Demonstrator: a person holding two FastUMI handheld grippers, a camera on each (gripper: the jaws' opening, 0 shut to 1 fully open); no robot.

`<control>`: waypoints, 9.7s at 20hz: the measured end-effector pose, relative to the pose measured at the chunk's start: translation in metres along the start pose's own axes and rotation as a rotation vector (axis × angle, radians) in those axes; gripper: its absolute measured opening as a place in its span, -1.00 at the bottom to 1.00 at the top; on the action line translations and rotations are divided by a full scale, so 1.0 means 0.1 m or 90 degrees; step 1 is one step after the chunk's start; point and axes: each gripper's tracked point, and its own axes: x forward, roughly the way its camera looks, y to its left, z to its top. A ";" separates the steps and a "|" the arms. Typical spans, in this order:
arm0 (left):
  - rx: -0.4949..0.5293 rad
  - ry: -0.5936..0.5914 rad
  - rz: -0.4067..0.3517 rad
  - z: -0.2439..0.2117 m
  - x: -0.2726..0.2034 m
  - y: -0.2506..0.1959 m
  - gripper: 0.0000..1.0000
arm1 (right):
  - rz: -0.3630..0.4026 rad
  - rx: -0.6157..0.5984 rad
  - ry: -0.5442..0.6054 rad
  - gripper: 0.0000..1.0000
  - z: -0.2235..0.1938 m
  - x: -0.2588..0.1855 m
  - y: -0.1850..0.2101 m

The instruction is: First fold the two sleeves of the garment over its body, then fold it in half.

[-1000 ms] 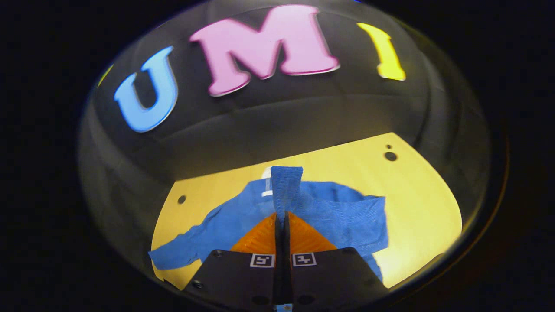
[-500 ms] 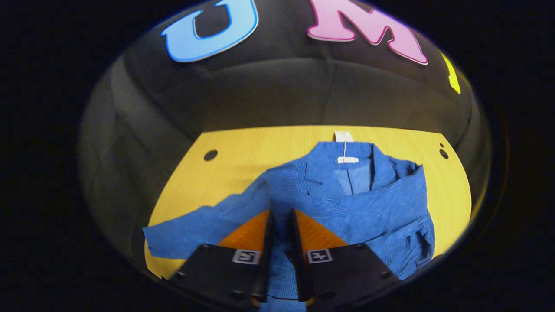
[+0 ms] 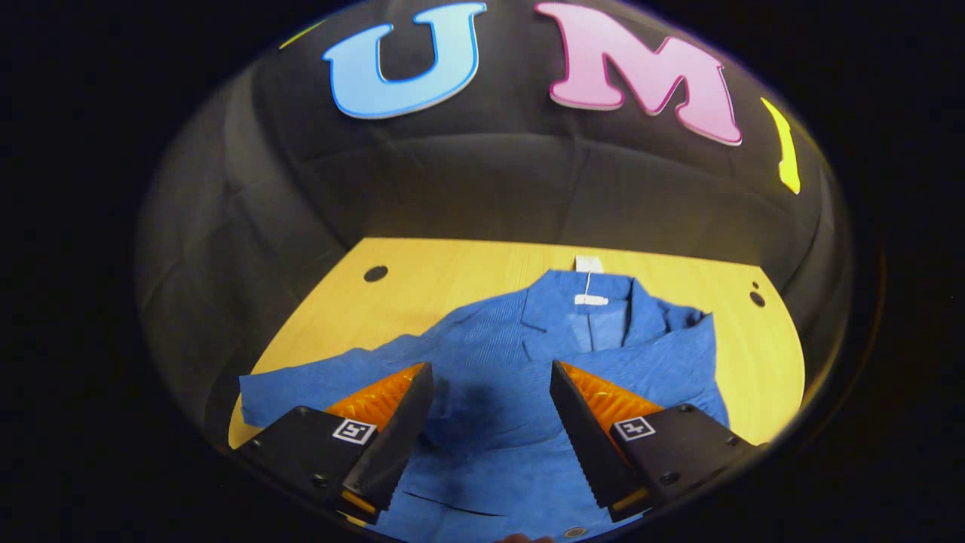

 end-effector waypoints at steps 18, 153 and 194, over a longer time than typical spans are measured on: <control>-0.037 0.301 0.182 -0.82 1.81 0.61 0.66 | 0.007 0.020 -0.028 0.96 -0.43 -0.73 -0.69; 0.096 0.244 -0.385 0.34 0.57 -3.02 -0.96 | 0.044 0.165 0.059 -0.92 -0.14 -1.26 -1.85; 0.154 -0.211 -0.209 1.05 -1.47 -2.45 0.54 | -0.048 -0.030 -0.446 0.86 0.88 -3.35 -0.74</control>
